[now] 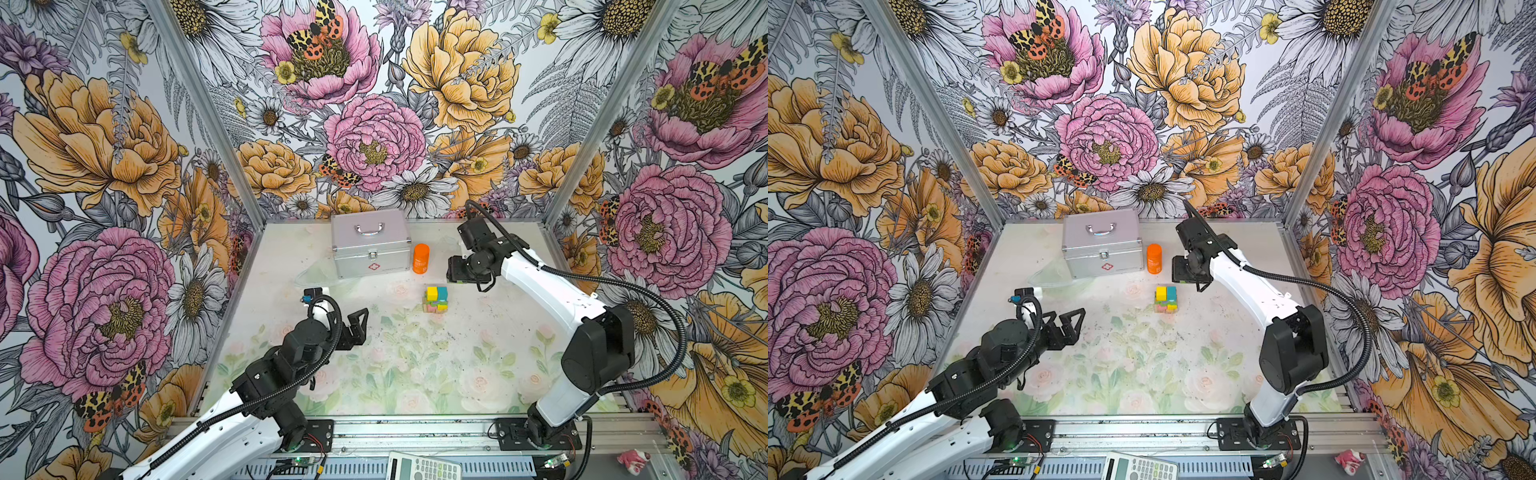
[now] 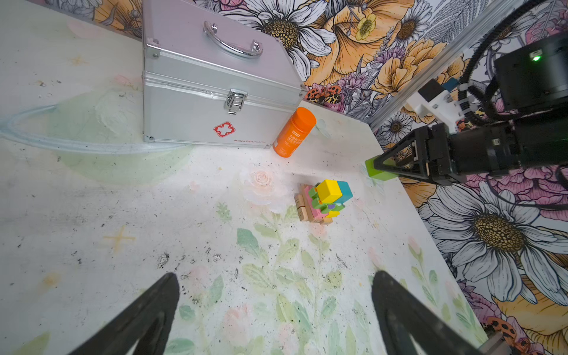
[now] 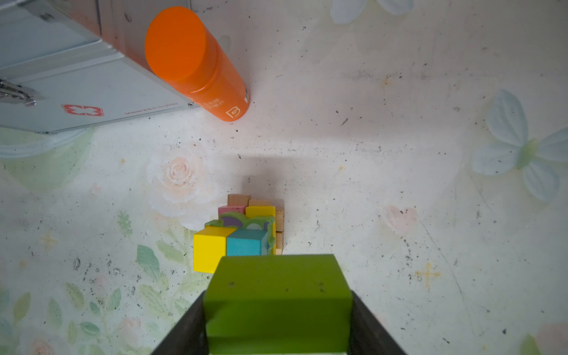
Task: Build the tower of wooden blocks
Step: 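Lift the lime-green block with the right gripper and carry it over the stack, then lower the lime-green block onto the yellow and teal cubes atop the stack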
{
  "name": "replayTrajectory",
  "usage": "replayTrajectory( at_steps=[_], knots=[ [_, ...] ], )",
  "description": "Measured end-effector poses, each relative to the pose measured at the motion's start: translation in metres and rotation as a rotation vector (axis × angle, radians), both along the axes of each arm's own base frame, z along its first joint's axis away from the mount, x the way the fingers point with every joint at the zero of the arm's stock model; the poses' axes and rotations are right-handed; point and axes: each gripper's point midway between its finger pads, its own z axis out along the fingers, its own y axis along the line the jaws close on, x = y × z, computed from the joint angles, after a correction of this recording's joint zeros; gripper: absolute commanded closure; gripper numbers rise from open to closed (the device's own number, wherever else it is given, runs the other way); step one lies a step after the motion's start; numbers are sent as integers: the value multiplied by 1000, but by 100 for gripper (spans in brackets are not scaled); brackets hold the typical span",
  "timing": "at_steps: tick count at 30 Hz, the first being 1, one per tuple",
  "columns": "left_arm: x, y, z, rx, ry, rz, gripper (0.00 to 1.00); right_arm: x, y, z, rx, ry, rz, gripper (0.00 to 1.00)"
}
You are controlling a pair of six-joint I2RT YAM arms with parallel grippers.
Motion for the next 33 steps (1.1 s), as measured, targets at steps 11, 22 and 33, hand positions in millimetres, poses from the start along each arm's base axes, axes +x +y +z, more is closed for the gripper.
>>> replayTrajectory(
  at_steps=[11,22,33],
  knots=[
    [-2,7,-6,1,2,13,1,-9,31,5,-9,7,32,48],
    [-5,11,-6,-10,-4,9,1,-16,47,-20,-46,69,43,49],
    [-7,11,-8,-14,-1,1,1,-14,50,-32,-62,93,39,49]
  ],
)
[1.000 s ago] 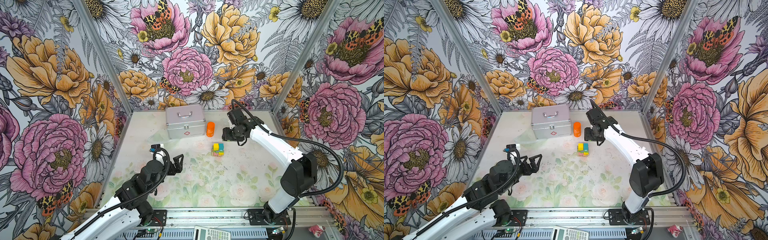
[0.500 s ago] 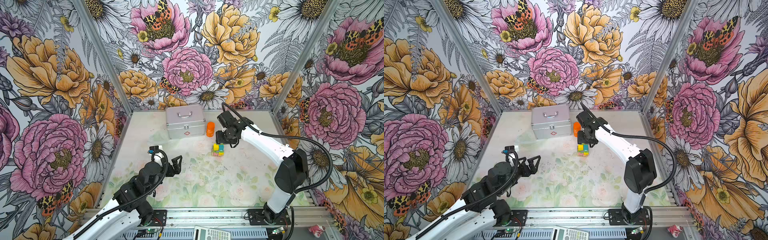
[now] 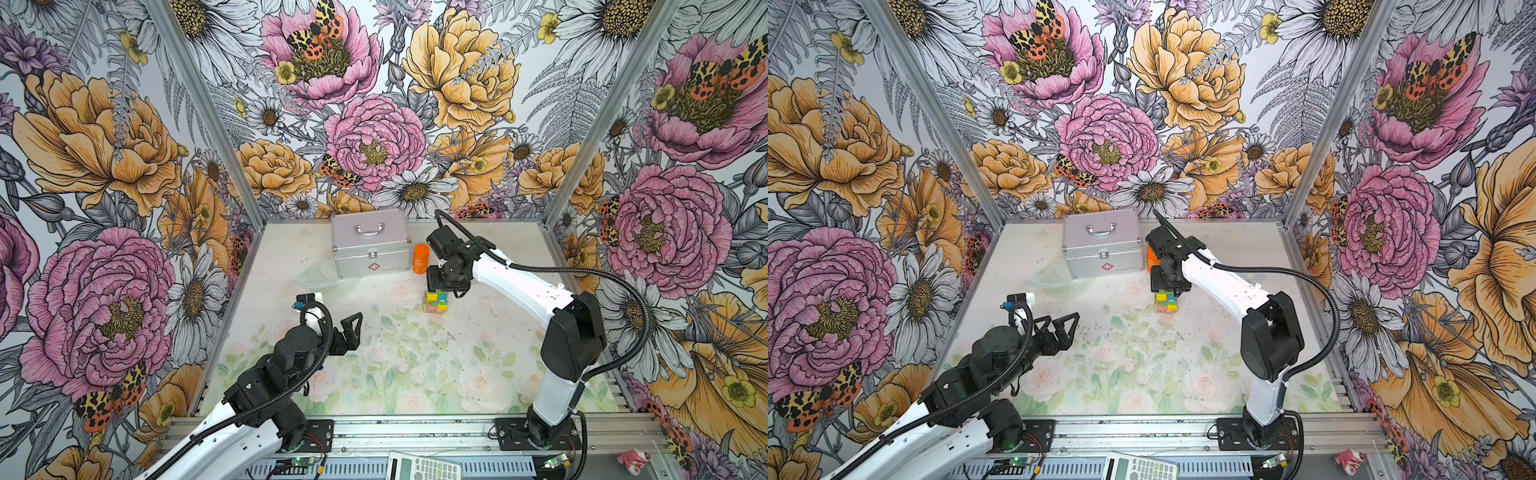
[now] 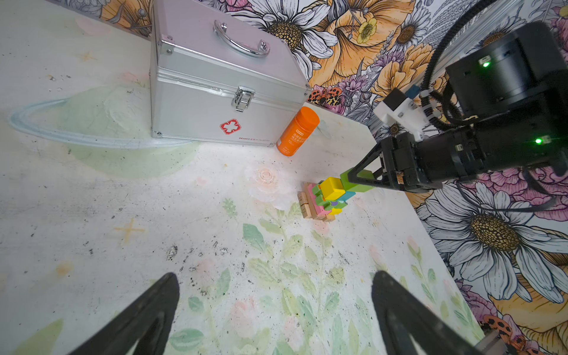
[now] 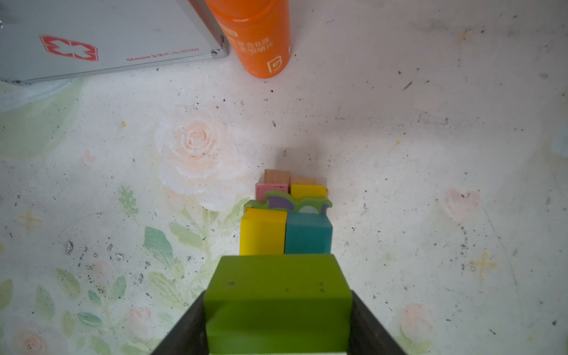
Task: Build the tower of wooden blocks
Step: 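Lower the lime-green block onto the yellow and teal cubes atop the stack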
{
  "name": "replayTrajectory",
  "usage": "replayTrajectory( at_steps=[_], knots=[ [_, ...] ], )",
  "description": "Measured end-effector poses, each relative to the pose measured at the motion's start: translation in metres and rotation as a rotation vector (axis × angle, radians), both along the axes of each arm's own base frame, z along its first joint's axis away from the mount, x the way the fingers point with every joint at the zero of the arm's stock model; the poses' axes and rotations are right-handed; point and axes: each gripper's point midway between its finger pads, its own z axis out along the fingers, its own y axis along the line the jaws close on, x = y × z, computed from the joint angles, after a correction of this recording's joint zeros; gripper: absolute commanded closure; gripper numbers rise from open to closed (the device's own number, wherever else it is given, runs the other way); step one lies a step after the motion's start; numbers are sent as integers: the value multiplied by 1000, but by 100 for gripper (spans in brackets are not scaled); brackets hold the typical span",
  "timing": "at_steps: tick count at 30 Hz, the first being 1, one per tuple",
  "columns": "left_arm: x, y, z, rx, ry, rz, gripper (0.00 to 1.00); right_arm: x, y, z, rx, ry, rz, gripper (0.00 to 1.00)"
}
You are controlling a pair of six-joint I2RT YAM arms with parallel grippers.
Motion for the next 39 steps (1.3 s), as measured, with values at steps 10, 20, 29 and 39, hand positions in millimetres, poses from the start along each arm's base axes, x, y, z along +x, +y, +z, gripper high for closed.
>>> replayTrajectory(
  at_steps=[10,20,29,39],
  knots=[
    [1,1,0,-1,1,3,1,5,2,-10,-18,19,4,49],
    [1,-2,-4,7,14,-6,1,6,0,-14,-33,28,15,49],
    [1,-5,-7,20,25,-21,1,8,-4,-16,-39,34,12,49],
    [1,-5,-7,24,23,-24,1,10,-4,-14,-36,29,9,49]
  ],
)
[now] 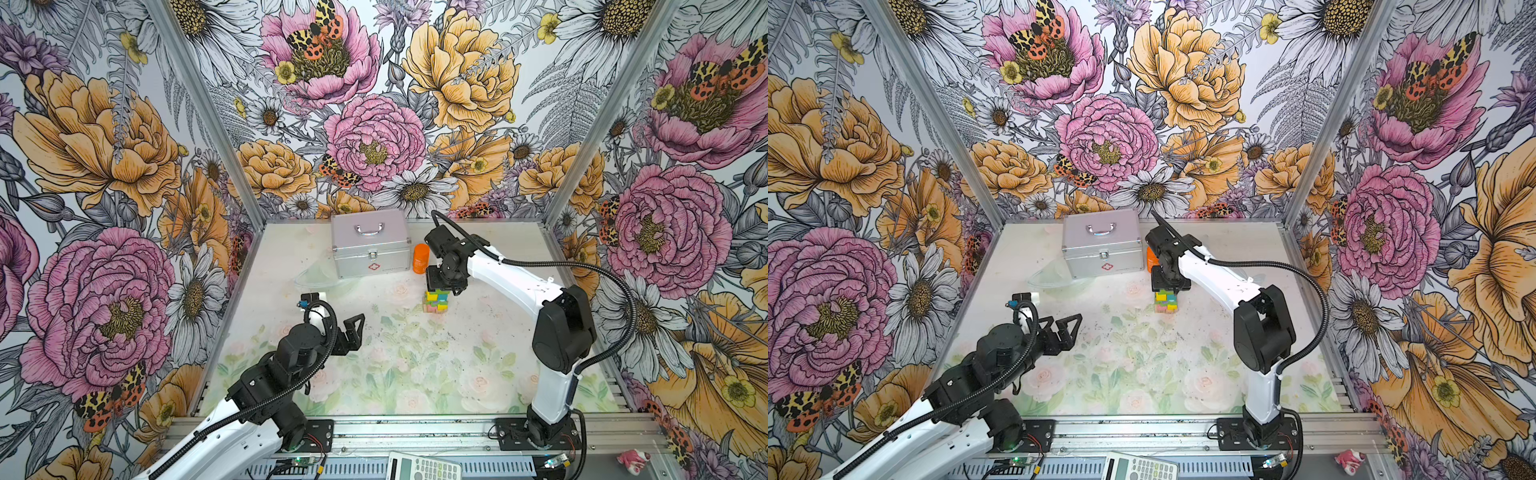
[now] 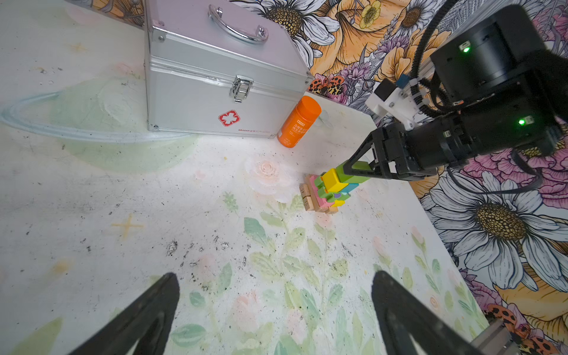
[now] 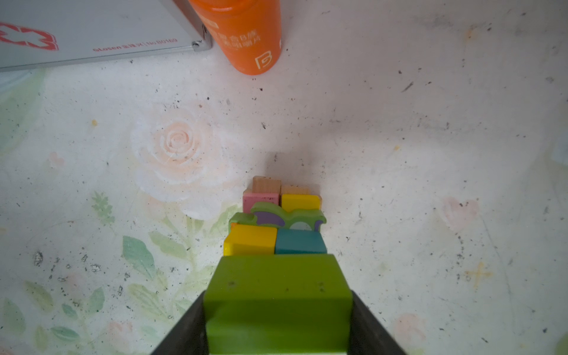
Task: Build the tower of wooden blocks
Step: 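Lower the lime-green block onto the yellow and teal cubes atop the stack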
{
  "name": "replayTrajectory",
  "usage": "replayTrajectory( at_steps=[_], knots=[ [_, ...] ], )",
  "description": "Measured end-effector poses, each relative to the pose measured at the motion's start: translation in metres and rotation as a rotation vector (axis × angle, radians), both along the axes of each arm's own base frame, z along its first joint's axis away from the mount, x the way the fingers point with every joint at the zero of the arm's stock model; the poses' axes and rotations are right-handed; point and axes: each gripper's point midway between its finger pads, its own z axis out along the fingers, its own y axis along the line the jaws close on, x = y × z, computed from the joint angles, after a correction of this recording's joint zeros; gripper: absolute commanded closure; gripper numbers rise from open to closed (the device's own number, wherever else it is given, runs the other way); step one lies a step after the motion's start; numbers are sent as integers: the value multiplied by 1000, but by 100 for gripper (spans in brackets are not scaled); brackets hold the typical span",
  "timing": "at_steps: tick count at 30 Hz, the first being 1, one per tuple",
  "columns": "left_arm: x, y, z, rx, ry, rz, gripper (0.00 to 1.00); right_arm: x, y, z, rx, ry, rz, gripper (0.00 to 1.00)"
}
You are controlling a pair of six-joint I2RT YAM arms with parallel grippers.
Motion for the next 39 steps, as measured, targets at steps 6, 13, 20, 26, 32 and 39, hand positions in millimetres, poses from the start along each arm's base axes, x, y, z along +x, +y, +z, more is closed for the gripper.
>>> replayTrajectory(
  at_steps=[6,13,20,26,32,39],
  knots=[
    [1,1,-3,4,5,5,1,1,1,3,3,-4,0,49],
    [1,1,-4,4,7,2,1,3,2,7,8,-13,0,49],
    [0,1,-4,3,6,2,1,3,3,1,1,-1,2,48],
    [0,1,-4,3,5,3,1,2,3,-1,-4,7,2,48],
    [0,1,-5,4,6,3,1,2,2,-2,-6,10,2,48],
    [1,2,-6,4,7,7,1,2,3,-1,-6,9,3,44]
  ],
)
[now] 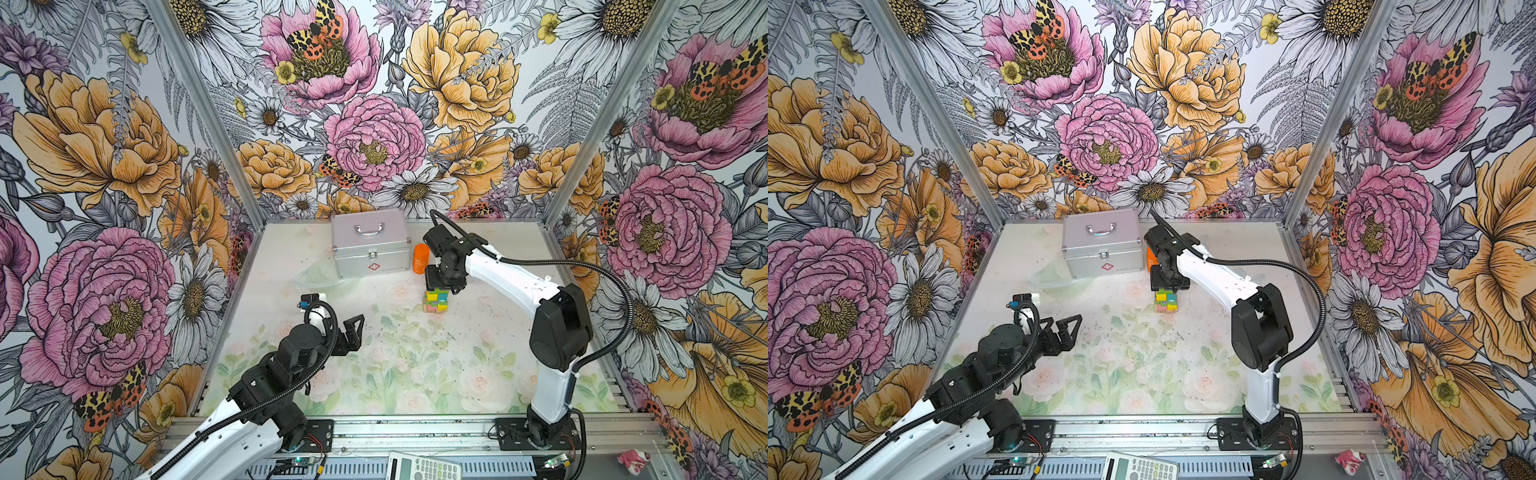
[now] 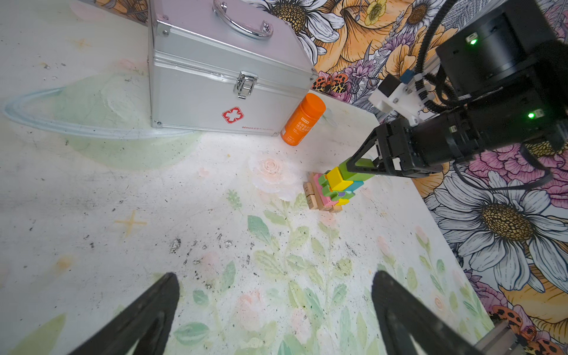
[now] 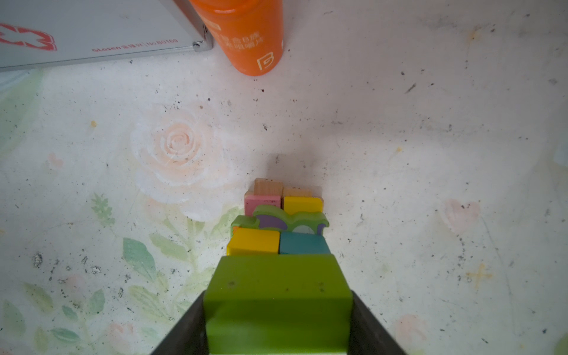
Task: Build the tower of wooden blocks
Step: 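Lower the lime-green block onto the yellow and teal cubes atop the stack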
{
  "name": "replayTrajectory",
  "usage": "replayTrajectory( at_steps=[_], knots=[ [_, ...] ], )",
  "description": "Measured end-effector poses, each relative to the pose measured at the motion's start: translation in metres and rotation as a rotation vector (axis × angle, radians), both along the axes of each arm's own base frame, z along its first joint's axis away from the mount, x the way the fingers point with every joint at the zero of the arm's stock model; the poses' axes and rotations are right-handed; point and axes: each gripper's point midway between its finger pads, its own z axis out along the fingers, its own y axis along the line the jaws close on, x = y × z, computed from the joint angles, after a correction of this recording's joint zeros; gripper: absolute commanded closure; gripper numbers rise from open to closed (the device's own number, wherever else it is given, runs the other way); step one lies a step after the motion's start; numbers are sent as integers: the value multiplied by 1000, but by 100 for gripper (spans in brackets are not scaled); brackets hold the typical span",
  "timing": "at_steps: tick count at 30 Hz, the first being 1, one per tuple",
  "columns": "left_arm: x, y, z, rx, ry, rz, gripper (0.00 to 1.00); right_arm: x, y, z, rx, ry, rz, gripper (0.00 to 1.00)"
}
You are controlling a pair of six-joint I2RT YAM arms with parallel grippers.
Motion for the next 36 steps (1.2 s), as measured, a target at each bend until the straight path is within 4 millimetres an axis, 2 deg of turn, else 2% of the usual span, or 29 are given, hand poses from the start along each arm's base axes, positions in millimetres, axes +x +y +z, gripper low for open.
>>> replayTrajectory(
  at_steps=[17,30,36],
  knots=[
    [-1,0,2,-8,-6,-3,1,0,1,1,1,-1,2,40],
    [-1,0,2,-8,-7,-2,1,-2,1,1,-3,5,10,32],
    [-1,1,2,-9,-7,-2,1,-3,3,2,-1,3,20,31]
  ],
)
